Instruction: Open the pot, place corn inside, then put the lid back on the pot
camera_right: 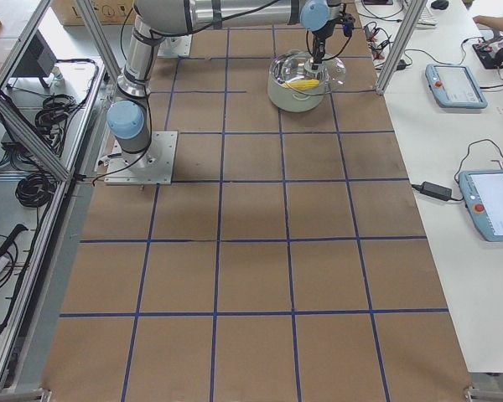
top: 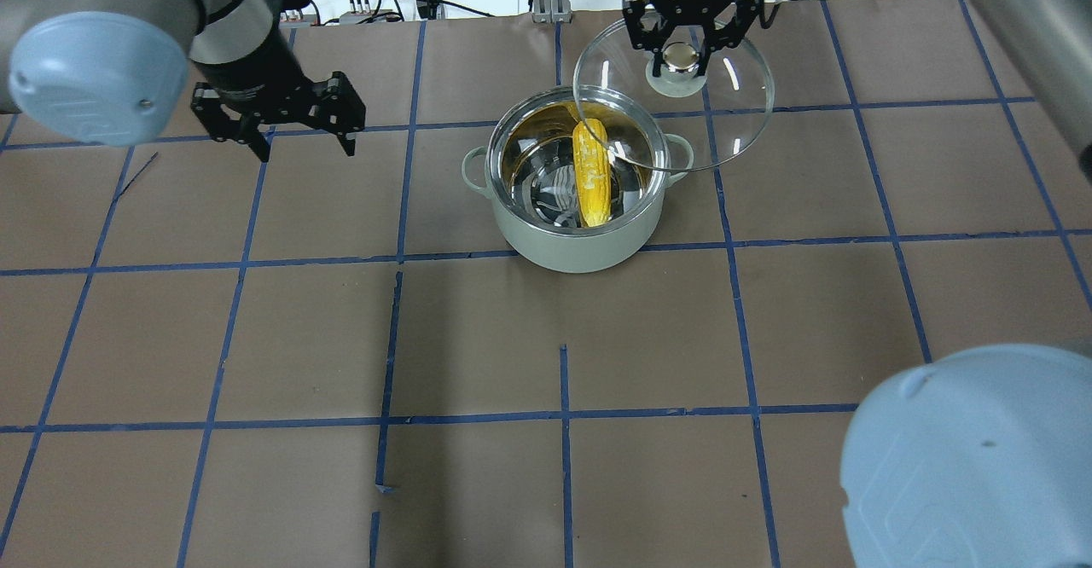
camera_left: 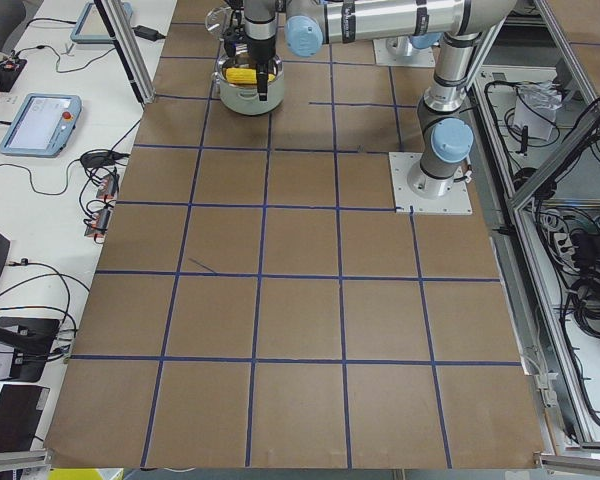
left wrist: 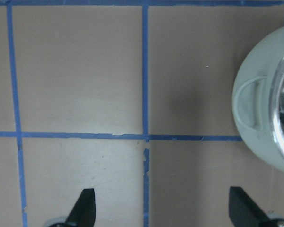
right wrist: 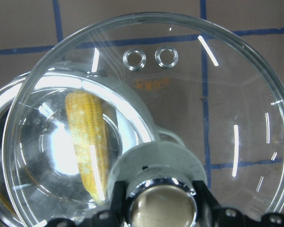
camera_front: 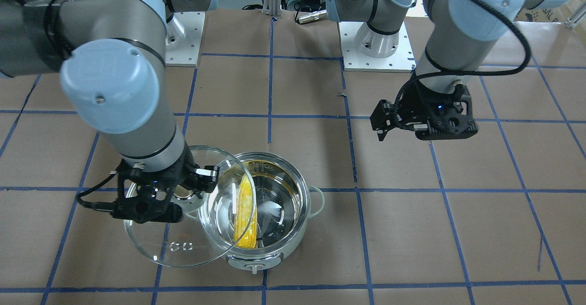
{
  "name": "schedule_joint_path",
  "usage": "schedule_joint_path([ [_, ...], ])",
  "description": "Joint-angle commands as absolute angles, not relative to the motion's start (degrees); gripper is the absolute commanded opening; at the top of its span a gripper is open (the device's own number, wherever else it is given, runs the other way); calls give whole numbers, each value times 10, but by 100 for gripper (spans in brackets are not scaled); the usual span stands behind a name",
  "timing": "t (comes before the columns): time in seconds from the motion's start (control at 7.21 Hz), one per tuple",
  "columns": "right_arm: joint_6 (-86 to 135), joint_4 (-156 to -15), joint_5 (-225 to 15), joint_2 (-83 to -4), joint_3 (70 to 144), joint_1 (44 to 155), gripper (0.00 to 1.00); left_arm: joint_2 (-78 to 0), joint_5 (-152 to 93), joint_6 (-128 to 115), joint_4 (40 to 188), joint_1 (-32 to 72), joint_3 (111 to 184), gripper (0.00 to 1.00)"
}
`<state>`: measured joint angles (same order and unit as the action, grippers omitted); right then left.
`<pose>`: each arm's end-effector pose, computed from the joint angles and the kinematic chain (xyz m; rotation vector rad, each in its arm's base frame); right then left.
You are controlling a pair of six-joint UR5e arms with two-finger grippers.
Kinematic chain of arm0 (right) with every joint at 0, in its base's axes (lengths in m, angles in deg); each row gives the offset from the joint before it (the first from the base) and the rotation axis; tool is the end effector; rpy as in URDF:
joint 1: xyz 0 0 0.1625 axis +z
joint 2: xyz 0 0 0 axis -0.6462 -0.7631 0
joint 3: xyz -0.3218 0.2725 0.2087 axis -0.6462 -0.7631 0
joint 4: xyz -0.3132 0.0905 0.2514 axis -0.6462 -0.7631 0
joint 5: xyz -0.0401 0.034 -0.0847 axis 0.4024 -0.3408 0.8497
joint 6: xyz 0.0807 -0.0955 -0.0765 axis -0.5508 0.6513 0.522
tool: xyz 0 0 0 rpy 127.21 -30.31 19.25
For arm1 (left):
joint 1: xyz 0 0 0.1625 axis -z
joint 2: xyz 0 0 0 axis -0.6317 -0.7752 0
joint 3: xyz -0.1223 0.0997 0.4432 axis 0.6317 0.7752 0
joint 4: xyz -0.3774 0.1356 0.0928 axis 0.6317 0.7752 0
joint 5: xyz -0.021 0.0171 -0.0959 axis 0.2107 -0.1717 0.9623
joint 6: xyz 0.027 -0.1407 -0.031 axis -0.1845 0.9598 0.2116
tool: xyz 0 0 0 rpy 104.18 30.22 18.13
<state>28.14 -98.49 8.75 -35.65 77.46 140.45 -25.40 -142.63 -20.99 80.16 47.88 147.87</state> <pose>0.2546 -0.6717 0.4178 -0.0803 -3.1242 -0.0364 -0.1017 -0.5417 0.4376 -0.0791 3.1141 -0.0206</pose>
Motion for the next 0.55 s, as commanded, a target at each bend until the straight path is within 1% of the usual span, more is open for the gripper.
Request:
schedule_joint_path([
  [0.0,271,-1013,87,-334,776,1460,6,-230,-1426,-235,832,459,1477,100],
  [0.14,270,-1035,92,-318,773,1475,6,-221,-1423,-236,838,463,1478,100],
  [0.42,279,-1040,86,-314,779,1490,6,-205,-1393,-237,840,469,1485,100],
])
